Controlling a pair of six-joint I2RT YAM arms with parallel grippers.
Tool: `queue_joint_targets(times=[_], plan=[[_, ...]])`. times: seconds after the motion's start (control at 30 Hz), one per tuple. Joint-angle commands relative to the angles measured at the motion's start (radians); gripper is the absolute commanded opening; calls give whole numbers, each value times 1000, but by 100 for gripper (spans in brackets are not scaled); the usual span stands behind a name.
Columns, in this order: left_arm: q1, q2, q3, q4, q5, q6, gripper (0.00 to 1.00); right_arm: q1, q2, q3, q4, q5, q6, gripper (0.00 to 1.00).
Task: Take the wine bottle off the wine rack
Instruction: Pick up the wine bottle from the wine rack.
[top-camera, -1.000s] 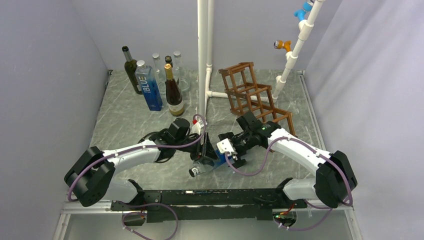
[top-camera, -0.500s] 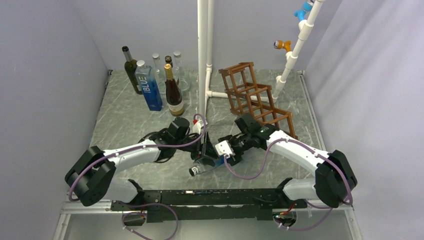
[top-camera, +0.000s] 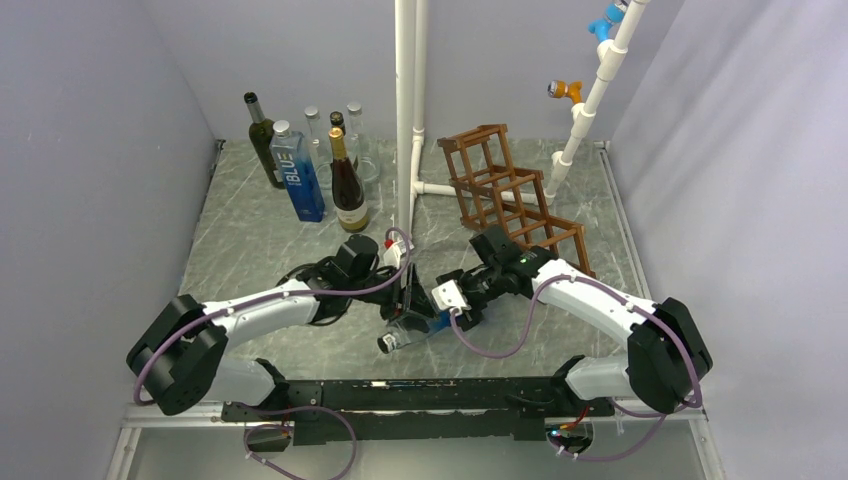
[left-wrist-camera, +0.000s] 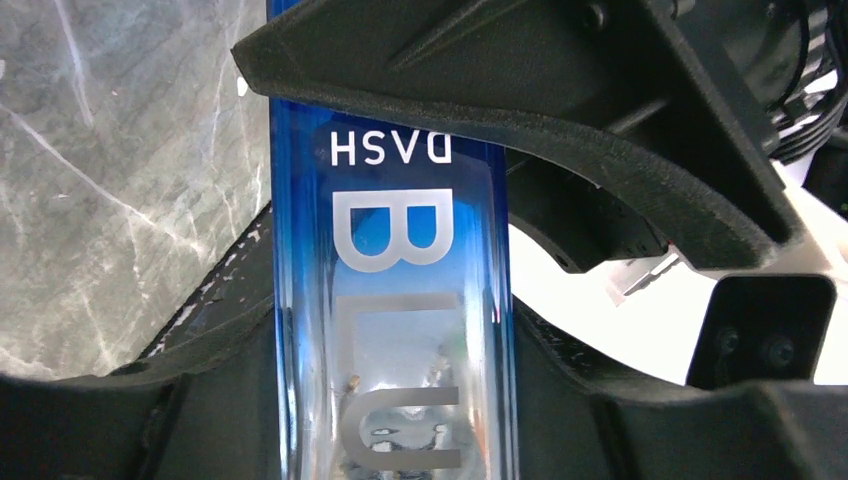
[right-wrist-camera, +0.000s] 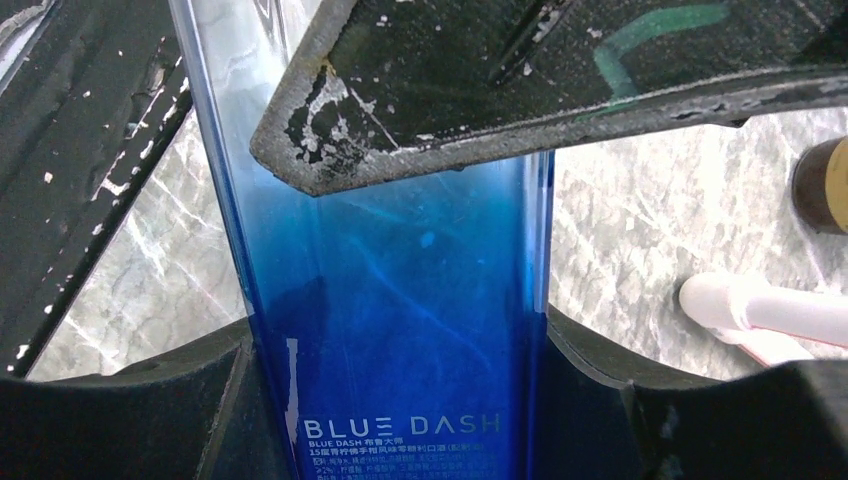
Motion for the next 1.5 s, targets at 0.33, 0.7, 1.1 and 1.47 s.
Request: queue_joint_targets(times=[0.33, 0.7, 1.1, 1.47], plan=[[25, -203, 22, 47, -128, 187, 93, -29, -16, 29, -91, -179, -33, 0], [24, -446, -59, 49, -373, 317, 100, -57, -32, 37, -116, -225, -42, 0], [26, -826, -262, 144, -644, 498, 99, -136, -51, 36, -138, -292, -39, 0], [27, -964, -419, 411, -444, 884, 100, -258, -77, 21, -123, -404, 18, 0]])
